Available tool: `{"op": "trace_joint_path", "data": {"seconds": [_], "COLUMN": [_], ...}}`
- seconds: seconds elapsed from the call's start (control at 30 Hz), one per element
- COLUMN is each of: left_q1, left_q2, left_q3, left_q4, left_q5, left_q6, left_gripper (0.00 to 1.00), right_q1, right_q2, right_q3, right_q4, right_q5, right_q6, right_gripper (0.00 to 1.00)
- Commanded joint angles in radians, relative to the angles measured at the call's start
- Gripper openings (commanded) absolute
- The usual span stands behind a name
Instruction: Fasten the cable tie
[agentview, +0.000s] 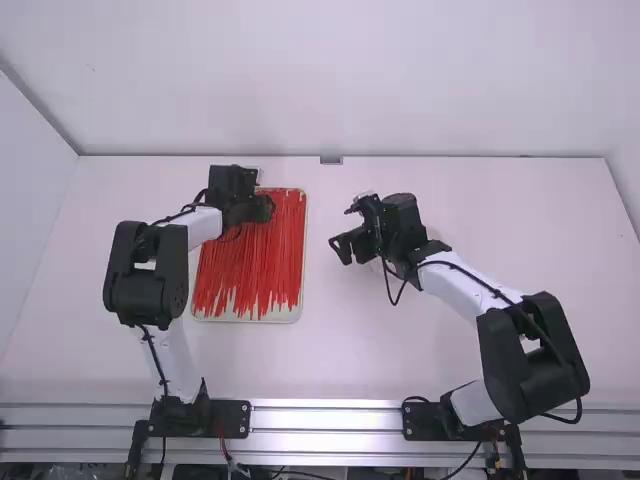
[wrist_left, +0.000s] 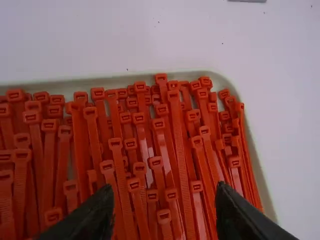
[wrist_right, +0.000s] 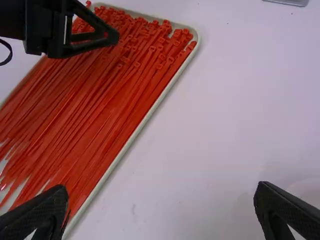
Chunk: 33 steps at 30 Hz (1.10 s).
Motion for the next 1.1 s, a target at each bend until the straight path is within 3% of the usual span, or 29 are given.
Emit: {"op": "trace_joint_path", "data": {"seconds": [0.0, 0.5, 0.77, 1.07], "left_q1": [-0.010, -0.010, -0.010, -0.010], "left_q2": [0.013, 0.050, 0.102, 0.100], "left_q3": [-0.010, -0.004, 0.066, 0.086], "left_q4": [0.003, -0.011, -0.079, -0.074], "left_q5": [0.003, 0.007, 0.006, -0.016], "left_q6": [0.002, 0.019, 0.019, -0.007], "left_gripper": [0.54, 0.56, 0.46, 0.47], "right_q1": [0.002, 0.027, 0.036, 0.040], "right_q2": [0.006, 0.005, 0.005, 0.005], "right_q3": [0.028, 0.044, 0.077, 0.080], "right_q4": [-0.005, -0.011, -0.054, -0.061], "right_q5": [-0.006, -0.010, -0.010, -0.010], "right_q6": [0.003, 0.000, 0.002, -0.001], "right_gripper": [0.99, 0.99, 0.99, 0.99]}}
